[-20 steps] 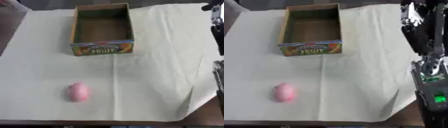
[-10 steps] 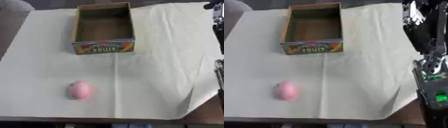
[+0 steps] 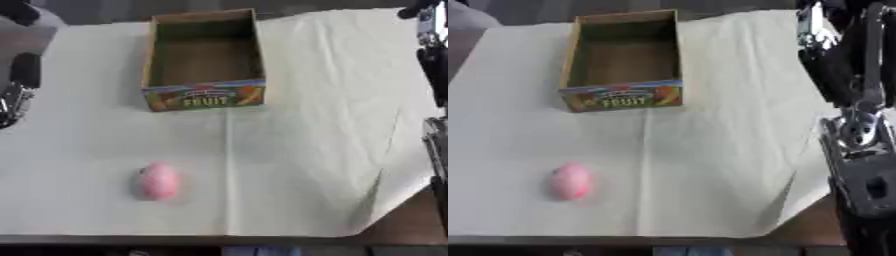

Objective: Pick up objects on the table and place them in the box.

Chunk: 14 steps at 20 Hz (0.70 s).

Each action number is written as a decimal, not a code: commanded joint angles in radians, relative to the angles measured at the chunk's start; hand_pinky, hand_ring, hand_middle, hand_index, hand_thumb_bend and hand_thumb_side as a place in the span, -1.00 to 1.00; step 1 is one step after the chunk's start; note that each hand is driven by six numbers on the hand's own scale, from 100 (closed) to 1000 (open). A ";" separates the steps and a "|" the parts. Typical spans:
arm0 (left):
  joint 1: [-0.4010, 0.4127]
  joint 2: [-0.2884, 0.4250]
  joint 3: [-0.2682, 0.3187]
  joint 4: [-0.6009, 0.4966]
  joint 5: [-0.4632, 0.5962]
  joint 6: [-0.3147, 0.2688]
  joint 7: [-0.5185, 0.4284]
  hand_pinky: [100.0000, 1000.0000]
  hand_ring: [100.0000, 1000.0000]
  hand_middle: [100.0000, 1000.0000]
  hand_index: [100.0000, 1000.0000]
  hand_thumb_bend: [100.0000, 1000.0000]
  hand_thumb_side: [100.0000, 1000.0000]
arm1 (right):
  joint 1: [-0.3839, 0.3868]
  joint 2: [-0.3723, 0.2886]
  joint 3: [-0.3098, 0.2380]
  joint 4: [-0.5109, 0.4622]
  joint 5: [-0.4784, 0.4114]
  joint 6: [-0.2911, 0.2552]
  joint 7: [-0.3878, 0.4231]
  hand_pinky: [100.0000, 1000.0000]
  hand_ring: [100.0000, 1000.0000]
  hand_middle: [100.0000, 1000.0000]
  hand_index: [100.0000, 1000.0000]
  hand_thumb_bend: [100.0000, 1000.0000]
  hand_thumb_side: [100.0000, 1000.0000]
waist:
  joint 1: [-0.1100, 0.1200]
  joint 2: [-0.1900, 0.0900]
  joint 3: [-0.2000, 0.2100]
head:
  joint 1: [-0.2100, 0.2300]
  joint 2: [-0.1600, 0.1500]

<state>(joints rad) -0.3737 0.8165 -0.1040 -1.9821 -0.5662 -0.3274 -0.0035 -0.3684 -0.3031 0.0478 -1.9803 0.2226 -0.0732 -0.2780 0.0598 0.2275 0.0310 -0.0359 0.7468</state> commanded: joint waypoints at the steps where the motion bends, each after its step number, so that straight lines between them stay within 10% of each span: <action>1: -0.029 0.088 -0.052 -0.018 0.010 0.018 -0.116 0.31 0.28 0.30 0.82 -1.00 0.54 | -0.010 -0.010 0.003 -0.020 -0.008 -0.001 0.006 0.07 0.57 0.08 0.50 -0.85 0.19 | 0.000 -0.020 -0.003 | 0.006 -0.002; 14: -0.131 0.145 -0.207 -0.018 0.050 -0.002 -0.471 0.36 0.39 0.34 0.81 -0.30 0.83 | -0.012 -0.009 0.012 -0.020 -0.015 0.000 0.018 0.07 0.57 0.08 0.50 -0.85 0.19 | 0.004 -0.024 -0.018 | 0.019 -0.007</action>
<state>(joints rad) -0.4905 0.9247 -0.3101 -1.9870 -0.5134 -0.3276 -0.4422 -0.3690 -0.3030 0.0607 -1.9803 0.2137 -0.0705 -0.2636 0.0651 0.2213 0.0129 -0.0196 0.7451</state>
